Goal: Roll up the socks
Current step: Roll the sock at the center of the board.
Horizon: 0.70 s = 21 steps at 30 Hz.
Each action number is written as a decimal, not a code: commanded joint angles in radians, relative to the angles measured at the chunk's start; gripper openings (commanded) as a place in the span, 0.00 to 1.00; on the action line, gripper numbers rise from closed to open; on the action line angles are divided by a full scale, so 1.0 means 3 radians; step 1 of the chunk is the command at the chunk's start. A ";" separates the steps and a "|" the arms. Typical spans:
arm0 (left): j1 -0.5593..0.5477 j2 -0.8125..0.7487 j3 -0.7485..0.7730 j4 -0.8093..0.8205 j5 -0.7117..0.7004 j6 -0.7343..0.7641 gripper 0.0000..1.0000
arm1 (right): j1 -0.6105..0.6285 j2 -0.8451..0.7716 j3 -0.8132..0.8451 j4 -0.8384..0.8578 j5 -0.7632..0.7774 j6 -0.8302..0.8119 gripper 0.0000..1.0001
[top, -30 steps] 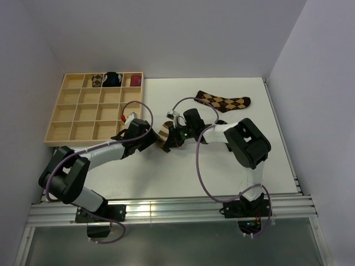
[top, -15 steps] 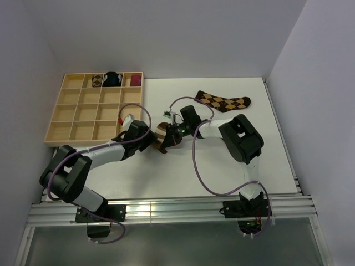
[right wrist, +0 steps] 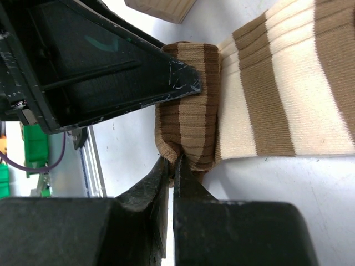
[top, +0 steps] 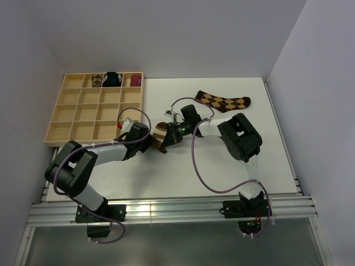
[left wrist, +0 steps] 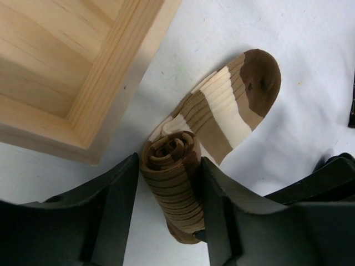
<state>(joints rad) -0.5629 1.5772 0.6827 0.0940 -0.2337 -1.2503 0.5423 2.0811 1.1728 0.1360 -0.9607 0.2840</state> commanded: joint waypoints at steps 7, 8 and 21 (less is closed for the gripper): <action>0.0025 0.0367 0.0112 -0.0283 0.0129 0.0143 0.14 | -0.0038 -0.0254 -0.0253 0.0150 0.0420 0.0112 0.05; 0.0025 0.0433 0.0153 -0.0293 0.0200 0.0164 0.08 | -0.0038 -0.0371 -0.0355 0.0191 0.0487 0.0086 0.11; -0.0046 0.0720 0.0715 -0.1044 0.0564 0.0761 0.00 | 0.0615 -0.1813 -0.1271 0.0518 0.2899 -0.0849 0.63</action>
<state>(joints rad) -0.5606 1.7443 0.8925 0.0273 -0.0921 -1.1320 0.6281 1.6035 0.8085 0.2386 -0.3630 0.1631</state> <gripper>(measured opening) 0.187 0.610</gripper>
